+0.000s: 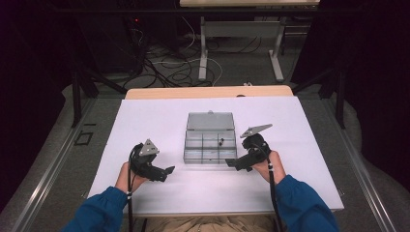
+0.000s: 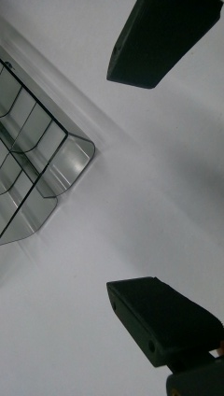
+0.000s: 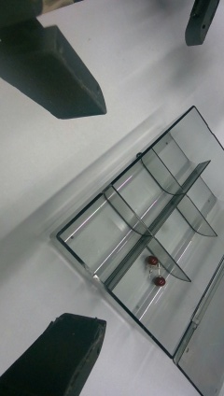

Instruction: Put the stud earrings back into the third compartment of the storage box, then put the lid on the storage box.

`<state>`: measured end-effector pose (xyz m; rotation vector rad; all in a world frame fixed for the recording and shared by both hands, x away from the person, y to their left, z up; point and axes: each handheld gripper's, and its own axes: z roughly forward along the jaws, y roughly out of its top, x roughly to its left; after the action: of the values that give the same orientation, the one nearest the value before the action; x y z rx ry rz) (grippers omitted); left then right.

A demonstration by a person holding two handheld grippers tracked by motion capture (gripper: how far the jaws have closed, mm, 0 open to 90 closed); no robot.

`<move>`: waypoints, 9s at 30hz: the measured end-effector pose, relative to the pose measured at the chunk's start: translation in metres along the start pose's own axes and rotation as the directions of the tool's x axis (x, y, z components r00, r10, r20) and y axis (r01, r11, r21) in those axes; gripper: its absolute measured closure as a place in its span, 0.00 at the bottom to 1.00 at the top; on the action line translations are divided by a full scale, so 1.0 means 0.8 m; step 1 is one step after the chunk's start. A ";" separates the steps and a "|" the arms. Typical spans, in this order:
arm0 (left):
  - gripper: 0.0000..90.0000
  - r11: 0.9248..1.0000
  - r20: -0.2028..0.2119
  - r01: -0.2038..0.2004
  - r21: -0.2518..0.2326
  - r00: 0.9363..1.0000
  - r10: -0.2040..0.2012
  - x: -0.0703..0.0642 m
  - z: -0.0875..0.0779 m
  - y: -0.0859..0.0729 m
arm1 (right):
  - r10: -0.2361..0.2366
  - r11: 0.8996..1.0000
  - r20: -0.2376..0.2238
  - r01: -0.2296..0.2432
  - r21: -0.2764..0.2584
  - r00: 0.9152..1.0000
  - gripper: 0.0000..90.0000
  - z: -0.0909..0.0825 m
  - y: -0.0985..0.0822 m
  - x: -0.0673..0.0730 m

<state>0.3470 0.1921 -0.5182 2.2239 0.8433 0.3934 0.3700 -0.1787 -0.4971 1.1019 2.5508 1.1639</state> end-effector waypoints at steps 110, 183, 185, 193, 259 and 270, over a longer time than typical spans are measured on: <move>0.72 0.997 0.096 0.006 0.073 0.995 -0.013 -0.027 0.140 0.102 | -0.009 1.000 0.102 0.012 -0.026 0.995 0.17 -0.005 -0.020 -0.008; 0.73 0.997 0.084 -0.015 0.071 0.996 0.009 -0.031 0.141 0.102 | 0.326 0.944 0.267 -0.325 -0.047 0.907 1.00 0.119 0.049 -0.129; 0.73 0.997 0.083 -0.016 0.071 0.996 0.010 -0.031 0.141 0.102 | 0.321 0.946 0.268 -0.322 -0.045 0.908 1.00 0.119 0.050 -0.131; 0.73 0.998 0.082 -0.017 0.068 0.997 0.012 -0.031 0.141 0.102 | 0.320 0.947 0.263 -0.315 -0.062 0.910 1.00 0.119 0.054 -0.135; 0.00 0.998 -0.053 0.044 -0.054 0.998 -0.047 0.053 0.088 0.187 | 0.185 0.961 0.266 -0.117 -0.251 0.946 1.00 0.069 0.079 -0.121; 0.35 0.998 -0.125 -0.024 -0.056 0.992 0.017 0.063 0.085 0.212 | 0.167 0.967 0.273 -0.103 -0.235 0.947 1.00 0.067 0.080 -0.121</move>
<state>0.4954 0.1009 -0.4426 2.1746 0.8639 0.5638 0.4971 -0.1827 -0.5065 1.3018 2.1006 1.1769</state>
